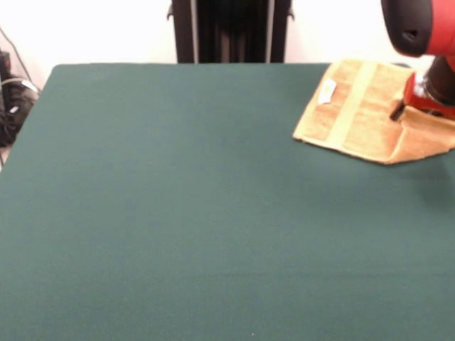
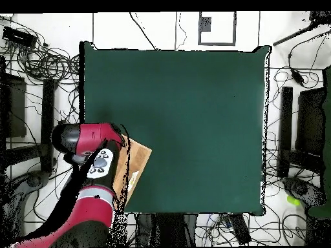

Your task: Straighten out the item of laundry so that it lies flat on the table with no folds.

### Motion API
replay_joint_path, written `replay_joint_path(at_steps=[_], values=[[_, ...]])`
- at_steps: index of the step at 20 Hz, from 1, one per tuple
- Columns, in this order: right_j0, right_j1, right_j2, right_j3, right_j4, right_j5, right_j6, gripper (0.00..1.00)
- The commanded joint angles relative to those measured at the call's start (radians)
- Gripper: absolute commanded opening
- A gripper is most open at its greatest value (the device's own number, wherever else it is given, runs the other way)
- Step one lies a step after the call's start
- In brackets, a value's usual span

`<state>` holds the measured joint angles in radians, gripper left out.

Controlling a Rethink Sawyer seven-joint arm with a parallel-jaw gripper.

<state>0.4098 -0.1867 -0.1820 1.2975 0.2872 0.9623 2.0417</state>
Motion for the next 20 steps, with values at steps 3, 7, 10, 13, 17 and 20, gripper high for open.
replay_joint_path(at_steps=[3, 7, 10, 13, 17, 20], values=[[-0.024, 0.111, -0.021, -0.124, -0.024, -0.641, 0.278, 1.0], [0.063, 0.108, -0.115, -0.042, -0.062, -0.932, 0.391, 1.0], [0.176, 0.202, -0.259, -0.043, -0.003, -1.154, 0.466, 1.0], [0.202, 0.245, -0.26, -0.041, 0.021, -1.199, 0.432, 1.0], [0.185, 0.214, -0.176, 0.032, -0.04, -1.221, 0.371, 1.0], [0.175, 0.21, -0.121, 0.08, -0.081, -1.261, 0.34, 1.0]])
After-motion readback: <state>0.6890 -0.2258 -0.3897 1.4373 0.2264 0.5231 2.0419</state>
